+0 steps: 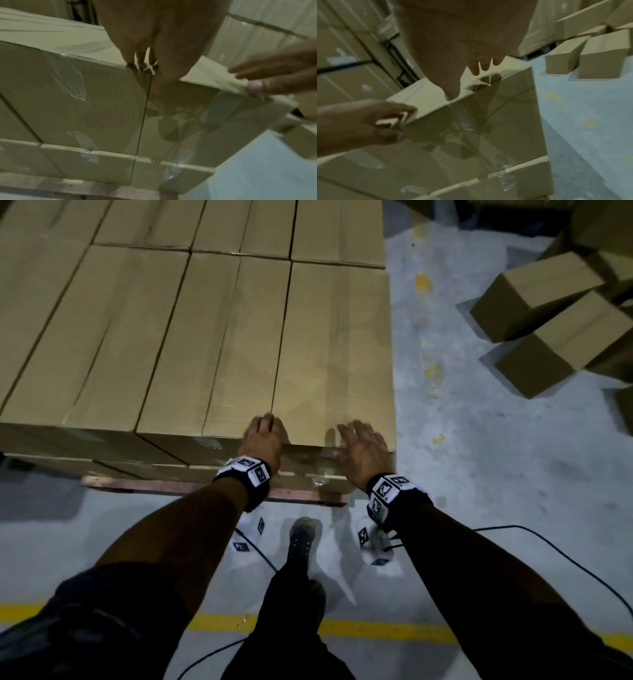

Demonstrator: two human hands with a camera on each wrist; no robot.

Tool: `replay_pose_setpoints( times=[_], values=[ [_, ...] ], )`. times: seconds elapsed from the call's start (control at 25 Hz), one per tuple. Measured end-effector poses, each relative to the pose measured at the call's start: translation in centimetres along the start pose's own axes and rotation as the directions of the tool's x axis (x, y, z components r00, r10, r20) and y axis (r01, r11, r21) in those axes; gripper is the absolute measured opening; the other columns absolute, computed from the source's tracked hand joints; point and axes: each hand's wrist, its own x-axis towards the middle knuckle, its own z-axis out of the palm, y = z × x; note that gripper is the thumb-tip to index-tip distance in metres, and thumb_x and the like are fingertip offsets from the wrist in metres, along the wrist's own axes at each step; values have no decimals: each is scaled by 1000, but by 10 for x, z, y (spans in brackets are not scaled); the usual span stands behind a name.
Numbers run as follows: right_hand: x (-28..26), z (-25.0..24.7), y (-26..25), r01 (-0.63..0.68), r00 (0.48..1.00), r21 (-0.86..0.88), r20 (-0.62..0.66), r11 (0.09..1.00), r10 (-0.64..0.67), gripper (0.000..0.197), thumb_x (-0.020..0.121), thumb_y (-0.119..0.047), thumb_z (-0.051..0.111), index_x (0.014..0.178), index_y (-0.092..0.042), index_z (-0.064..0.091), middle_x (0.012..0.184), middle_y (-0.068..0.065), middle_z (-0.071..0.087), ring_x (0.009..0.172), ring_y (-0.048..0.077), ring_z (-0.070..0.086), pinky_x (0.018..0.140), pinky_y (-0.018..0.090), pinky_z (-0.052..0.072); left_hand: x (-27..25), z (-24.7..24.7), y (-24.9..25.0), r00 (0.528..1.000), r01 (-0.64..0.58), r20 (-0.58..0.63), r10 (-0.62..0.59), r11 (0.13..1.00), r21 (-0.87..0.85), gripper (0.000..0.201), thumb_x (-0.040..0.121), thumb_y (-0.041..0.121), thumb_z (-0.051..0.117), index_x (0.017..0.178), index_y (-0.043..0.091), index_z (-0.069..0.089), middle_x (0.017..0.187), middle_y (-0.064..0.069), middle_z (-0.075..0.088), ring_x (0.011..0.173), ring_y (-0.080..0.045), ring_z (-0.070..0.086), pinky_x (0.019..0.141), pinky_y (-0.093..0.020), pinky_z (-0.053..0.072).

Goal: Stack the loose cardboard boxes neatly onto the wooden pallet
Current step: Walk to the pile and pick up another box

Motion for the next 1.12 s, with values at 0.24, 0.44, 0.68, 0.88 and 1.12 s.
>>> replay_pose_setpoints(
  times=[0.24, 0.44, 0.68, 0.88, 1.12],
  values=[
    [-69, -47, 37, -105, 978, 287, -142, 952, 150, 48, 101, -33, 54, 144, -13, 52, 148, 16, 49, 136, 33, 46, 111, 38, 37, -35, -54, 38, 996, -47, -81, 37, 992, -121, 60, 92, 16, 62, 146, 5, 39, 149, -17, 40, 139, -34, 32, 113, -42, 34],
    [-122, -81, 78, -198, 919, 478, -212, 856, 331, 41, 103, -31, 53, 139, -13, 56, 139, 17, 57, 130, 34, 51, 102, 38, 41, -55, -82, 90, 981, -110, -177, 78, 978, -178, 46, 96, 27, 54, 138, 8, 51, 135, -17, 55, 127, -35, 46, 101, -43, 45],
    [-110, -111, 121, -251, 895, 531, -191, 809, 403, 38, 103, -34, 52, 134, -14, 61, 134, 13, 62, 122, 32, 58, 96, 35, 43, -17, -106, 164, 959, -182, -249, 133, 966, -183, 40, 97, 24, 52, 133, 8, 56, 130, -16, 60, 126, -35, 47, 99, -43, 46],
    [-32, -142, 181, -255, 924, 472, -137, 844, 356, 41, 103, -38, 51, 136, -16, 59, 139, 10, 59, 125, 31, 56, 99, 36, 42, 76, -121, 215, 963, -173, -241, 121, 963, -207, 41, 96, 25, 50, 133, 6, 55, 132, -17, 57, 128, -35, 45, 98, -42, 44],
    [96, -216, 237, -192, 975, 353, -36, 916, 219, 41, 103, -38, 51, 138, -17, 57, 139, 10, 59, 125, 31, 56, 100, 38, 44, 194, -166, 245, 986, -14, -162, -34, 959, -284, 40, 96, 26, 47, 130, 7, 56, 131, -16, 58, 127, -33, 44, 93, -40, 45]
  ],
)
